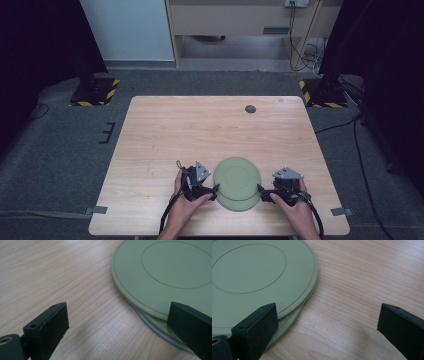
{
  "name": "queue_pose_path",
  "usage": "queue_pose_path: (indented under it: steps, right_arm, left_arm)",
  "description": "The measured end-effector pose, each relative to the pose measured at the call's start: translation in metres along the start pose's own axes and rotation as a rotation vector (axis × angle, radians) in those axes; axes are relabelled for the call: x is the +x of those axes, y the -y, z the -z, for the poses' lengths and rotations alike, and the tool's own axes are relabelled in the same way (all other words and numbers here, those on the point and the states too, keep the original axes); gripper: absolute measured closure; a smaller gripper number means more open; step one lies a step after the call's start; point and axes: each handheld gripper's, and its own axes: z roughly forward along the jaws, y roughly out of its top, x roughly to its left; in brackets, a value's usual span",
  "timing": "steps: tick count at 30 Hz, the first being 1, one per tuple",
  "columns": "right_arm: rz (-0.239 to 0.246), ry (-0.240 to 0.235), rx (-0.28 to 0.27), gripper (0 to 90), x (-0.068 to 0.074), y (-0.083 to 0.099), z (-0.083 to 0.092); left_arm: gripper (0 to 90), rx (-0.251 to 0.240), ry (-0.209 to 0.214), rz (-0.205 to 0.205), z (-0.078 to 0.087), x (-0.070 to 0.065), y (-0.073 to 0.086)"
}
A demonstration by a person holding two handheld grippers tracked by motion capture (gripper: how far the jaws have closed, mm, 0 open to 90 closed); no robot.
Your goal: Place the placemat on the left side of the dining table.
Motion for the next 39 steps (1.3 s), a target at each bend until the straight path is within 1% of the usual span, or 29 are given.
queue_pose_path:
  steps: [5, 12, 16, 21, 25, 31, 33, 36, 39]
  right_arm:
    - [0.003, -0.012, 0.008, 3.1, 0.0017, 0.0009, 0.0007]
    - [-0.003, 0.004, 0.005, 1.6, 0.0004, -0.0003, -0.0017]
    - [-0.012, 0.012, 0.002, 0.9, -0.001, -0.0013, -0.0037]
    - [-0.021, 0.022, 0.001, 0.9, -0.0026, -0.0027, -0.006]
    - [-0.025, 0.018, 0.0, 3.0, -0.0029, -0.0031, -0.0058]
    - [-0.013, -0.007, 0.012, 3.7, -0.0018, -0.0007, -0.0014]
    - [-0.013, -0.012, 0.013, 3.7, -0.0015, -0.0004, -0.0014]
    - [-0.016, -0.013, 0.011, 3.3, -0.0006, -0.0011, -0.003]
    - [-0.019, -0.01, 0.012, 1.7, 0.0003, -0.0025, -0.0048]
  left_arm:
    - [2.2, 0.002, -0.003, 0.003, -0.0007, 0.0, -0.0008]
    - [1.0, 0.001, -0.012, 0.012, -0.004, 0.0017, -0.0031]
    - [0.8, -0.001, -0.02, 0.01, -0.006, 0.0028, -0.0049]
    - [0.4, -0.003, -0.025, 0.021, -0.0085, 0.0048, -0.0063]
    - [1.3, -0.007, -0.019, 0.027, -0.0084, 0.0053, -0.0061]
    - [2.8, -0.011, -0.002, 0.014, -0.0065, 0.0015, -0.0065]
    - [2.5, -0.007, -0.012, 0.009, -0.0066, 0.0007, -0.0072]
    - [1.4, -0.006, -0.007, 0.024, -0.0079, 0.0023, -0.0072]
    - [1.0, -0.007, -0.013, 0.025, -0.0087, 0.0027, -0.0077]
